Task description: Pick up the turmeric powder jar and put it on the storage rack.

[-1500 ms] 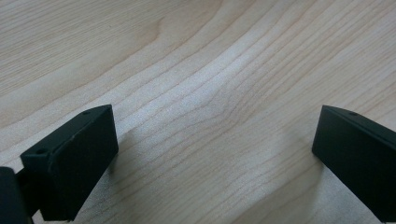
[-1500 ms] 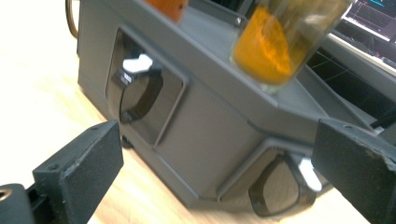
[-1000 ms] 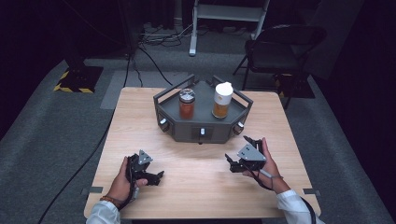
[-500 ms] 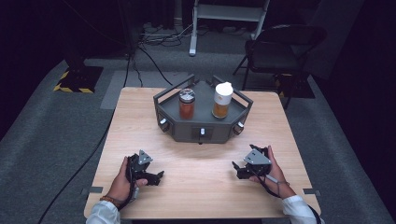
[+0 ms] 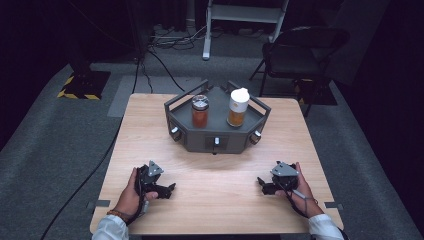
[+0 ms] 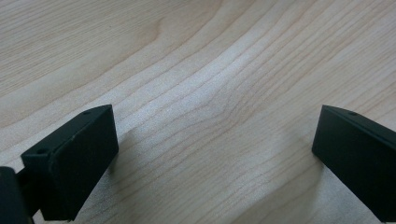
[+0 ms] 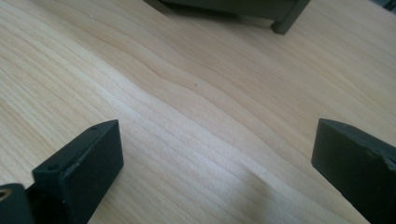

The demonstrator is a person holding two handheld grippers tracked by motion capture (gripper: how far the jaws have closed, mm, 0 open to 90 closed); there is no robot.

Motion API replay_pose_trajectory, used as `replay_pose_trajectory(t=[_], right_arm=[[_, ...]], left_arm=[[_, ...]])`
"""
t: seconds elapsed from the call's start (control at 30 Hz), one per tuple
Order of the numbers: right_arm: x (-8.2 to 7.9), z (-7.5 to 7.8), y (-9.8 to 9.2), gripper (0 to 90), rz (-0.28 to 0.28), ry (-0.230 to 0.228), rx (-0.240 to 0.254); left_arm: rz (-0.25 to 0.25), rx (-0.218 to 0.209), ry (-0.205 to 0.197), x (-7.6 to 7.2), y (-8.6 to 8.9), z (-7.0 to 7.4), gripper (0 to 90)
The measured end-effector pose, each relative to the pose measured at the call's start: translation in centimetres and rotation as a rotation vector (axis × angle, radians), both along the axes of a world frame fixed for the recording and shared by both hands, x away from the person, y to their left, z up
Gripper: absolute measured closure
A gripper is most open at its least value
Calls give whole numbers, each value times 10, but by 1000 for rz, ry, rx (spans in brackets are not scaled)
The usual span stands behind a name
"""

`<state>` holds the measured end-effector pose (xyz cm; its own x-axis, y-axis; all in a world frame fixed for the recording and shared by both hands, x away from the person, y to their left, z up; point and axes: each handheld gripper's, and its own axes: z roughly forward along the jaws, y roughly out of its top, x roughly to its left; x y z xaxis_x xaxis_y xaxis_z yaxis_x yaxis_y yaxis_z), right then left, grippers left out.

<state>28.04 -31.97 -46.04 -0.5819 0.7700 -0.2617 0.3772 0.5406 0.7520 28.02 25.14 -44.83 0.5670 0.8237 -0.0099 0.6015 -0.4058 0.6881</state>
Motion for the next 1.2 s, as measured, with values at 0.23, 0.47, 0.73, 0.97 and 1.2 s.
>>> replay_pose_trajectory(t=[0.23,0.47,0.73,0.97,1.2], right_arm=[[12,7,-16,13,-27,100,66],[31,12,-33,3,-39,226,145],[32,12,-34,0,-30,228,145],[32,12,-34,0,-29,229,145],[33,12,-35,0,-24,229,145]], left_arm=[[0,0,0,0,0,0,1],[0,0,0,0,0,0,1],[0,1,0,0,0,0,1],[0,0,0,0,0,0,1],[-2,0,1,0,0,0,1]])
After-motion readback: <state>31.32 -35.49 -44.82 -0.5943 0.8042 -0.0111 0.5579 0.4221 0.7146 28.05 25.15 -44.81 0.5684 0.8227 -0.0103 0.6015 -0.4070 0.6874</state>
